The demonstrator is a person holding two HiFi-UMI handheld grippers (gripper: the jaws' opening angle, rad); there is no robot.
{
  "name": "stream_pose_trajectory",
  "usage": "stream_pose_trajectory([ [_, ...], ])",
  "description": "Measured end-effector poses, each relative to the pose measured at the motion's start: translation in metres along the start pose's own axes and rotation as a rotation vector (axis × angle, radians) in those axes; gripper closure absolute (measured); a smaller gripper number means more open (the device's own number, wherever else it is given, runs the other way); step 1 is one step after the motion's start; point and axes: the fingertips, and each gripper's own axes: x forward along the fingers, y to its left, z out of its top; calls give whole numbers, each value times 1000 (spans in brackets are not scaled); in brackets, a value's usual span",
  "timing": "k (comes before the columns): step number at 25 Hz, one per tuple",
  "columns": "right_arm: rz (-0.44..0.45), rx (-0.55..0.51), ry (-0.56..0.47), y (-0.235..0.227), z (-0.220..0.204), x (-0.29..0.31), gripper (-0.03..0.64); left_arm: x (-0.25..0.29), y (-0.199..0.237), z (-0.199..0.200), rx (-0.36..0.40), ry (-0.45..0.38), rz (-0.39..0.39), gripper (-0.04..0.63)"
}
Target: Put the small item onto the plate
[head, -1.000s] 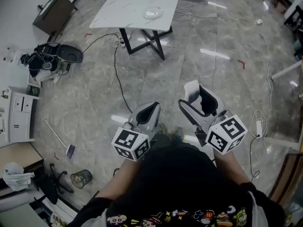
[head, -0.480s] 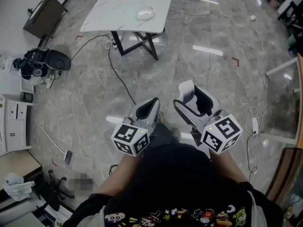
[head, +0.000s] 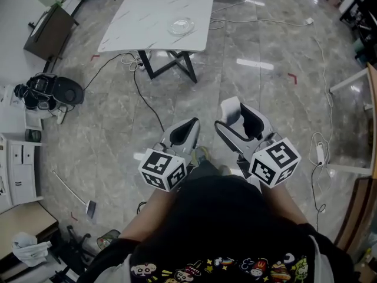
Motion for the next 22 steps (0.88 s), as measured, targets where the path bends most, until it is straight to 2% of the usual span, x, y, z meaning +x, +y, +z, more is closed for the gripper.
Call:
stream_pose_trajectory([
  [12, -40, -13, -11, 9, 9, 30, 262, 11, 26, 14, 8, 6, -80, 594],
  [22, -36, -30, -1, -2, 11, 47, 262, 17, 43, 23, 22, -14, -63, 594],
])
